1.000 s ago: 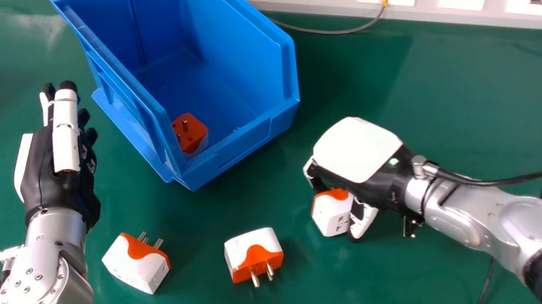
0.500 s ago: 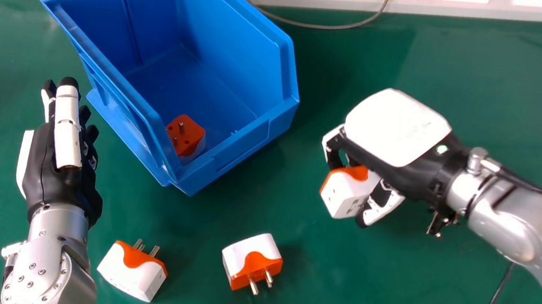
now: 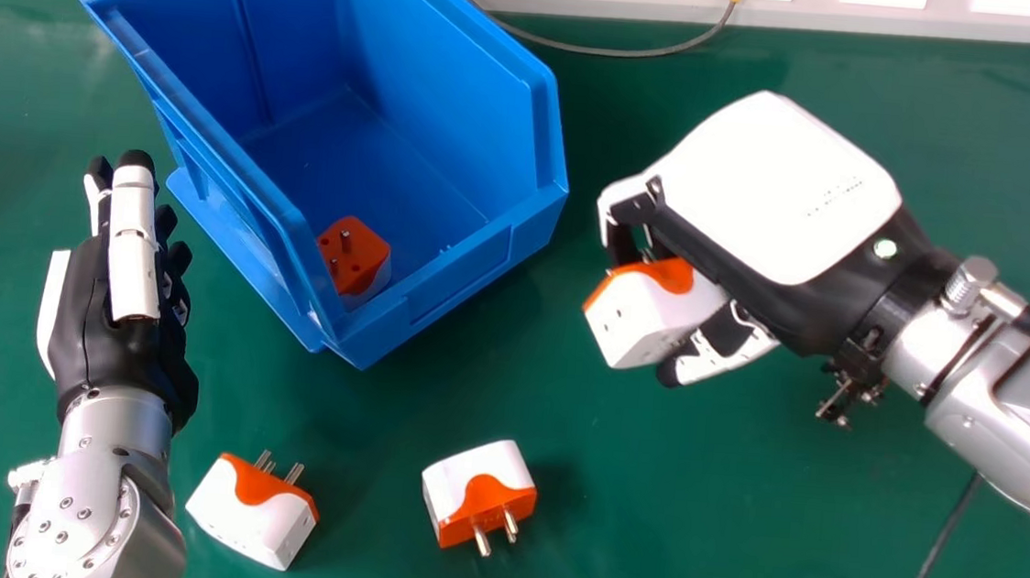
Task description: Pick all objects and put in blue box
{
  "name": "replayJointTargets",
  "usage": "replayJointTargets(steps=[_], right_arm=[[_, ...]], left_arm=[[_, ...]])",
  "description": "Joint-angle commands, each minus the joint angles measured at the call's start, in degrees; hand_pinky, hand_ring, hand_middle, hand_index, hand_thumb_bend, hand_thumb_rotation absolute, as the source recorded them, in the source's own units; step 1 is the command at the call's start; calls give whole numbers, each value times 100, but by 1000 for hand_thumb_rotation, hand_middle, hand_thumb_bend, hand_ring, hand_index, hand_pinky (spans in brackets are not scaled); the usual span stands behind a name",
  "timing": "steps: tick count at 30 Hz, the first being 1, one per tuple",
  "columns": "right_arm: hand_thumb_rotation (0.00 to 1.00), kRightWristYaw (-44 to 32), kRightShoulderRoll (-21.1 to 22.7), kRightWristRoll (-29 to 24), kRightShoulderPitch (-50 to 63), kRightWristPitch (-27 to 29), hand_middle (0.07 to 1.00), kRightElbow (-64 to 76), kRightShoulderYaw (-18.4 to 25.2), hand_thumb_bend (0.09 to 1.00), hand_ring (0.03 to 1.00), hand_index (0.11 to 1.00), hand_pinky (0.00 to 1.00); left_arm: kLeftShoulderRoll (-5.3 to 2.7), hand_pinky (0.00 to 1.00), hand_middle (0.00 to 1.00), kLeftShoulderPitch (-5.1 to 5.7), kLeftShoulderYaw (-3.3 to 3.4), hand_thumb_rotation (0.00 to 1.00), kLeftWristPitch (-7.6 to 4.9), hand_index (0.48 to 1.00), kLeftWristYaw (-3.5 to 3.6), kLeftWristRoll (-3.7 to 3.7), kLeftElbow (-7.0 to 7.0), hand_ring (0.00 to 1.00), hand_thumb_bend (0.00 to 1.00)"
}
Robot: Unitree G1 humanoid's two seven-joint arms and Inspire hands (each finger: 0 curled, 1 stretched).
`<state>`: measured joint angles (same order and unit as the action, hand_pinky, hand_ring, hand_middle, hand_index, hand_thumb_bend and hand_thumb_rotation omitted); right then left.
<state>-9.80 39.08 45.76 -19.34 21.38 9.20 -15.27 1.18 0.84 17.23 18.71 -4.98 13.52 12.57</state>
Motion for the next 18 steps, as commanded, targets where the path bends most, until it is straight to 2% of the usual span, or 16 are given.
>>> replayJointTargets(steps=[1,11,18], right_arm=[[155,-18,-183,-210,-266,-2,141,210,132,487,73,469,30],[154,113,-1077,-6,-1178,10,155,-469,-174,488,84,469,36],[153,342,-1660,228,-1829,-98,168,-1224,-435,489,96,469,45]], left_arm=[[62,1000,1000,-88,-2,972,-98,1000,14,-10,57,1000,266],[51,1000,1000,-77,-10,973,-112,1000,-1,-27,38,1000,267],[16,1000,1000,-43,-29,973,-111,1000,-28,-32,81,1000,267]])
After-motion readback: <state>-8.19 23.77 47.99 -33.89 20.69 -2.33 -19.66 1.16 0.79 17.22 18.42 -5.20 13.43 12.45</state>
